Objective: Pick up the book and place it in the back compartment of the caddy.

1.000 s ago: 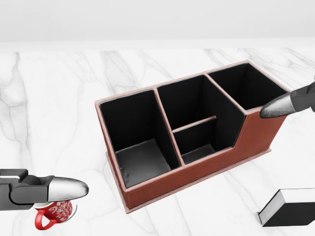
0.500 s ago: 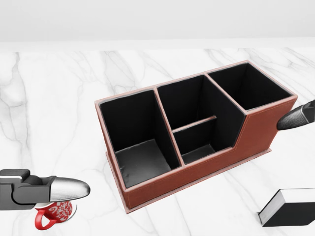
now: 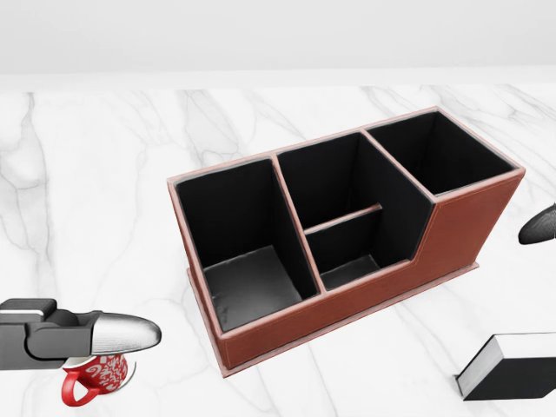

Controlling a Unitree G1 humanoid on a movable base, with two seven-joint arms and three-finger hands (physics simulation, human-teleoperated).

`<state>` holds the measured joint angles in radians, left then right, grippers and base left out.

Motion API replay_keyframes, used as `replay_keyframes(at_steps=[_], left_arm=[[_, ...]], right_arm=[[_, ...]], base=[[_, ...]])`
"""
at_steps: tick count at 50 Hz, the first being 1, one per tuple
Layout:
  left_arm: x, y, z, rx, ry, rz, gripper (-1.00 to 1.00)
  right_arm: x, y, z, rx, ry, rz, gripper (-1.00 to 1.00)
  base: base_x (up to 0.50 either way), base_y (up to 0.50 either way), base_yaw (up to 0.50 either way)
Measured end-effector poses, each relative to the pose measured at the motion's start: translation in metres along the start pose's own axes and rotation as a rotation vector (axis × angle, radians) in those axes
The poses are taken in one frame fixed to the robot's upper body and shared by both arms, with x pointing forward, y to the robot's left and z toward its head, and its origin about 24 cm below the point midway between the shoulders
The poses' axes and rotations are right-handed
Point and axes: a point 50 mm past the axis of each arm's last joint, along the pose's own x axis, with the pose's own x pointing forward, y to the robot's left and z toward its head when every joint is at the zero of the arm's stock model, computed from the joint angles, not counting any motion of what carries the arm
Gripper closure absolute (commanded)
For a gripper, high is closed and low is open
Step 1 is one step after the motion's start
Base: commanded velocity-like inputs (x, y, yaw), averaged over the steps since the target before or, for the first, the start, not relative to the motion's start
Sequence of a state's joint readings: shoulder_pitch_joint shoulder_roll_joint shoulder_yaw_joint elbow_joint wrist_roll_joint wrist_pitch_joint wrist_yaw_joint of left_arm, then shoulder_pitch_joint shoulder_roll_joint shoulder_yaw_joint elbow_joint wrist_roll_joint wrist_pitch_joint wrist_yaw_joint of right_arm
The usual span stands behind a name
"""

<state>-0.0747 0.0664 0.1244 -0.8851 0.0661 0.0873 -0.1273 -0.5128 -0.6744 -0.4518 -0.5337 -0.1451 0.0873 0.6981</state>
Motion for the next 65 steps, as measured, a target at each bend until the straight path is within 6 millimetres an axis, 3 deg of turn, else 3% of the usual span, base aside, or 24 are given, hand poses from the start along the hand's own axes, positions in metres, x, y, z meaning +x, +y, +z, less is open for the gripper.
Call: replay_keyframes(at_steps=[35, 65], left_arm=[[0.000, 0.001, 0.001, 0.005, -0.004, 0.001, -1.00], [0.000, 0.000, 0.002, 0.007, -0.010, -0.001, -1.00]], right_arm=[[-0.022, 0.000, 0.003, -0.008, 0.024, -0.007, -1.00], [-0.047, 0.026, -0.006, 0.070, 0.132, -0.001, -1.00]], base=[[0.00, 0.00, 0.00], [0.00, 0.00, 0.00]])
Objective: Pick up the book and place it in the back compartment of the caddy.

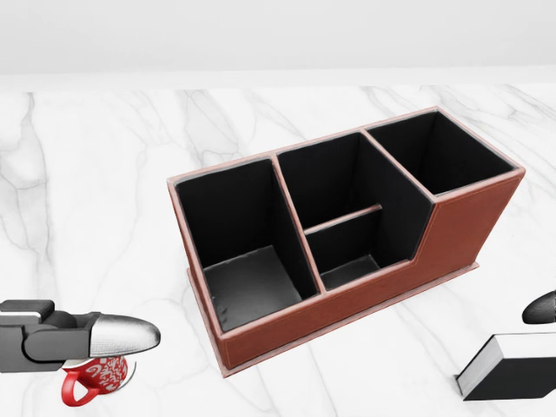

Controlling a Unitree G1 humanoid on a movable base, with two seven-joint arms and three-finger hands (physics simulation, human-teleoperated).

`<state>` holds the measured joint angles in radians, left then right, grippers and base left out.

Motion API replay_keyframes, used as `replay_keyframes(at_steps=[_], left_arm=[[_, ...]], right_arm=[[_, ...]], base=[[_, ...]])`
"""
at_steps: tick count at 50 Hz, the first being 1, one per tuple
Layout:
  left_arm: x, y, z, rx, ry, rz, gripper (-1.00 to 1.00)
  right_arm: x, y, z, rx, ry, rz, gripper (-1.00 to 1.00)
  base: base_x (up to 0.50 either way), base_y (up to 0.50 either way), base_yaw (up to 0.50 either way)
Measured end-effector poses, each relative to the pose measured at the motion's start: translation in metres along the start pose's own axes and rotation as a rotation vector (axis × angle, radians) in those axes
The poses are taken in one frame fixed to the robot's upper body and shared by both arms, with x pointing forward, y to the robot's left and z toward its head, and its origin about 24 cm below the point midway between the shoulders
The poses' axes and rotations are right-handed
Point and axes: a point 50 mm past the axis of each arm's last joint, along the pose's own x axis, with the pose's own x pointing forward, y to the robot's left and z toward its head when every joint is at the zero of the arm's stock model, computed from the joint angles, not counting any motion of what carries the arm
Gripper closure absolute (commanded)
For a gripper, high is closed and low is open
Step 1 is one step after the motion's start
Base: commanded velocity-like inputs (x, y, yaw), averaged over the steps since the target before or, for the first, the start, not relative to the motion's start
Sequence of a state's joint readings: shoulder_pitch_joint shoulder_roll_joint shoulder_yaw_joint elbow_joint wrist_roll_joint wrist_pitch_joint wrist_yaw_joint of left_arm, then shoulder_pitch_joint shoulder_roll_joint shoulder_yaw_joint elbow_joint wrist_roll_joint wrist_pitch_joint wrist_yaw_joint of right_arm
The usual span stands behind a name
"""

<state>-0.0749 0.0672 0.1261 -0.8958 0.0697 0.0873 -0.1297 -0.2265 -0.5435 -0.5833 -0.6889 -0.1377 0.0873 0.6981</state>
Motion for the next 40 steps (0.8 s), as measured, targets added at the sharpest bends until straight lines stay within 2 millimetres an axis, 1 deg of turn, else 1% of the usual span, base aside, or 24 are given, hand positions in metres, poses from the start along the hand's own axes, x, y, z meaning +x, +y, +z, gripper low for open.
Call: replay_keyframes(at_steps=[25, 40], left_arm=[[0.000, 0.000, 0.000, -0.001, 0.001, 0.000, -1.00], [0.001, 0.000, 0.001, 0.000, -0.007, 0.000, -1.00]], right_arm=[[-0.020, 0.022, -0.017, 0.085, 0.123, 0.012, -1.00], [-0.034, 0.041, -0.026, 0.083, 0.147, 0.042, -1.00]], base=[[0.00, 0.00, 0.00], [0.00, 0.00, 0.00]])
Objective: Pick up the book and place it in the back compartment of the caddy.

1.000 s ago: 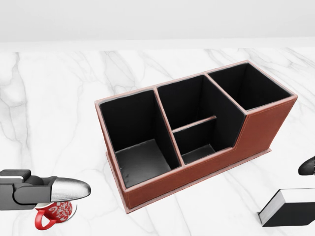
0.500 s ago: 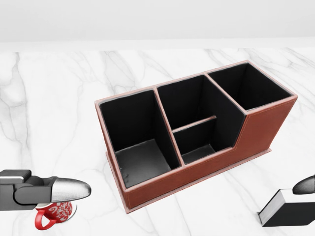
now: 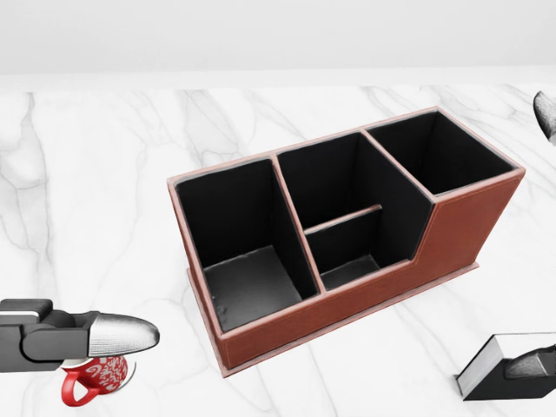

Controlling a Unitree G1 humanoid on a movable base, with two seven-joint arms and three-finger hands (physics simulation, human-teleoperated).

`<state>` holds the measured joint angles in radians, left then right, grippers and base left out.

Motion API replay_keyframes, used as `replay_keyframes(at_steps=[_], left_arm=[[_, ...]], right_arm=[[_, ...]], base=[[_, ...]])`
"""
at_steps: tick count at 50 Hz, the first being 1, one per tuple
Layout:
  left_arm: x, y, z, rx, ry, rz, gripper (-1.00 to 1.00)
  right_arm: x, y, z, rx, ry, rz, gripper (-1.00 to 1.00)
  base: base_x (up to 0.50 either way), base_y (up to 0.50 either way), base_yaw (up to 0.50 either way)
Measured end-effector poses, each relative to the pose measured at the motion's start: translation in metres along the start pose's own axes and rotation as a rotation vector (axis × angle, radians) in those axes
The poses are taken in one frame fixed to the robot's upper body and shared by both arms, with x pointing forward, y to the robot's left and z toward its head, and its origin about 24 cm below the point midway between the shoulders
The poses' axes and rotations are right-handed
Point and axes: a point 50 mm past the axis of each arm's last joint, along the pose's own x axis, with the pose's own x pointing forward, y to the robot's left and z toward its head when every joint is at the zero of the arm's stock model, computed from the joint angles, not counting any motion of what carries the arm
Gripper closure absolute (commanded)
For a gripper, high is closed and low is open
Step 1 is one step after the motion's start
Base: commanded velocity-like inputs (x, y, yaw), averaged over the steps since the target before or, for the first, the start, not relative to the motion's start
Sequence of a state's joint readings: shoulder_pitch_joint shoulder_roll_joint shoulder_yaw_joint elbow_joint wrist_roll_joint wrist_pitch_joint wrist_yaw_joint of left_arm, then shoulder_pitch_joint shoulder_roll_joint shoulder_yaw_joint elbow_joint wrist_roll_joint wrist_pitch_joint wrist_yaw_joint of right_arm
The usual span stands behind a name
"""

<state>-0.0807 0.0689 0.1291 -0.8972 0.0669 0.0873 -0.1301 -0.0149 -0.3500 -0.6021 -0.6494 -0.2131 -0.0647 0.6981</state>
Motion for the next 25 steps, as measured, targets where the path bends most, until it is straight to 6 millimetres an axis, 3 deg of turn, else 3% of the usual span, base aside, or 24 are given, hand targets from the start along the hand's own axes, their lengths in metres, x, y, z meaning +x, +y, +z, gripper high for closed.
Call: replay_keyframes(at_steps=[25], left_arm=[[0.000, 0.000, 0.001, 0.000, -0.002, 0.000, -1.00]], right_arm=[[-0.016, 0.018, -0.023, 0.076, 0.129, 0.031, -1.00]], base=[[0.00, 0.00, 0.00]])
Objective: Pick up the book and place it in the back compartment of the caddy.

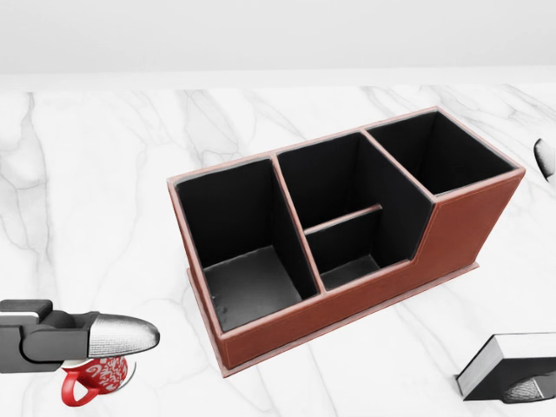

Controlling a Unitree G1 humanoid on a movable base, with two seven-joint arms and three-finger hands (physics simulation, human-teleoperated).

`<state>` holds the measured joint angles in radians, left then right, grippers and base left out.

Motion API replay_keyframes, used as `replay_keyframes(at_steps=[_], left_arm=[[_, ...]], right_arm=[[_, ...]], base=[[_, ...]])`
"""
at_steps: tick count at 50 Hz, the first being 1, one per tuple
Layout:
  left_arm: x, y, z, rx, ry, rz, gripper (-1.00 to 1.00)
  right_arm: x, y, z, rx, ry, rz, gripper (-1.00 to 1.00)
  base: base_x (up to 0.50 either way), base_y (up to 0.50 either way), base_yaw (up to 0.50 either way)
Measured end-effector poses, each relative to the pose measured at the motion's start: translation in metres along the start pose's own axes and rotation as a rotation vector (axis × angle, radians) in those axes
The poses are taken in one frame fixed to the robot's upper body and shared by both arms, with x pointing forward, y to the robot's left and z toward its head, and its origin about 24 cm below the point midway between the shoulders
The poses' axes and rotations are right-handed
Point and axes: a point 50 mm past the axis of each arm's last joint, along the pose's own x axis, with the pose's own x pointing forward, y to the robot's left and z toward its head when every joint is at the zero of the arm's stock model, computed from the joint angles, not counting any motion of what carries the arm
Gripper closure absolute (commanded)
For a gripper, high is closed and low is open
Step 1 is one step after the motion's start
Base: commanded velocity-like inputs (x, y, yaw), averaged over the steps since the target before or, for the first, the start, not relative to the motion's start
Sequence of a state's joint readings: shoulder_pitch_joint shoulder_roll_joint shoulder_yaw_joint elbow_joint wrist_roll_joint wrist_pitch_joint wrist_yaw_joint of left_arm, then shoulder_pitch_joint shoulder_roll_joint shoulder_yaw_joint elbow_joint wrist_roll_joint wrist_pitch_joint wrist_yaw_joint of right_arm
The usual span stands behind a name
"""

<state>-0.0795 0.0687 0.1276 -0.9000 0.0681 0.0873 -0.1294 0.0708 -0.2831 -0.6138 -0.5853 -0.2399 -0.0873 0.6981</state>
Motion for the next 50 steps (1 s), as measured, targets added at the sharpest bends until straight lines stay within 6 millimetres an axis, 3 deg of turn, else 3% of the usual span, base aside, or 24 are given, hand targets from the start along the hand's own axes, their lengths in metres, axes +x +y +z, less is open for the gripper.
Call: replay_keyframes(at_steps=[50], left_arm=[[0.000, 0.000, 0.000, 0.000, -0.003, -0.001, -1.00]], right_arm=[[-0.005, 0.011, -0.025, 0.051, 0.119, 0.038, -1.00]], base=[[0.00, 0.00, 0.00]])
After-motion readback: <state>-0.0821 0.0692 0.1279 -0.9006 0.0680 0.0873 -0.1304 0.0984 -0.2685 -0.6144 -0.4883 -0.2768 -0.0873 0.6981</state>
